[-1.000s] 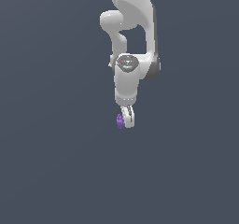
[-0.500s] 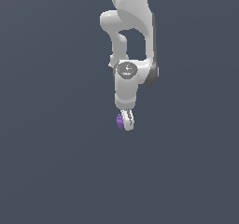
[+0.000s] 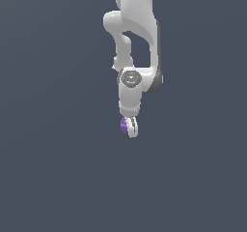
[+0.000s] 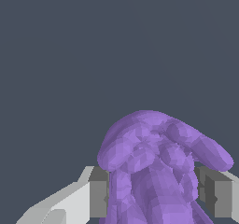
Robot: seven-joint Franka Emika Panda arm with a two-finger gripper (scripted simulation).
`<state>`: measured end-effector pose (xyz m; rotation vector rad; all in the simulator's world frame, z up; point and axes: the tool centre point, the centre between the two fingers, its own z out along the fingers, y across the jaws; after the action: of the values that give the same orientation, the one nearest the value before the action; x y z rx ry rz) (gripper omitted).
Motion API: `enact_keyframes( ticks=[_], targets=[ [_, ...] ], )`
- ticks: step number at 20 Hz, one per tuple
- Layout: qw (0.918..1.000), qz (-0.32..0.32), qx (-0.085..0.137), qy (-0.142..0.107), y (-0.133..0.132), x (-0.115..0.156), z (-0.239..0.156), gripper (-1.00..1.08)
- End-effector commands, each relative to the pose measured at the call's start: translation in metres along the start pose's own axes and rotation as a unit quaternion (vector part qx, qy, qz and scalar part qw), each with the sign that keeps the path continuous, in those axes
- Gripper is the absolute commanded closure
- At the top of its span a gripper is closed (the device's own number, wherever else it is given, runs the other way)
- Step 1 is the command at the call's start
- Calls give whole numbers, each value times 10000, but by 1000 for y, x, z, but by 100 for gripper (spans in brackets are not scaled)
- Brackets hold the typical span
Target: Pick up the object and move it to a goal position.
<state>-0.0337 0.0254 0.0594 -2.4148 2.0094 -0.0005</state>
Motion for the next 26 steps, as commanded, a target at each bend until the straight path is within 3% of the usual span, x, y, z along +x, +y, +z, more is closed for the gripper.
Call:
enact_keyframes(
  ticks=[1, 15, 26],
  targets=[
    [10000, 0, -2, 0, 0, 0, 1, 108],
    [10000, 1, 4, -3, 3, 1, -12, 108],
    [10000, 5, 3, -8, 19, 10, -79, 108]
  ],
)
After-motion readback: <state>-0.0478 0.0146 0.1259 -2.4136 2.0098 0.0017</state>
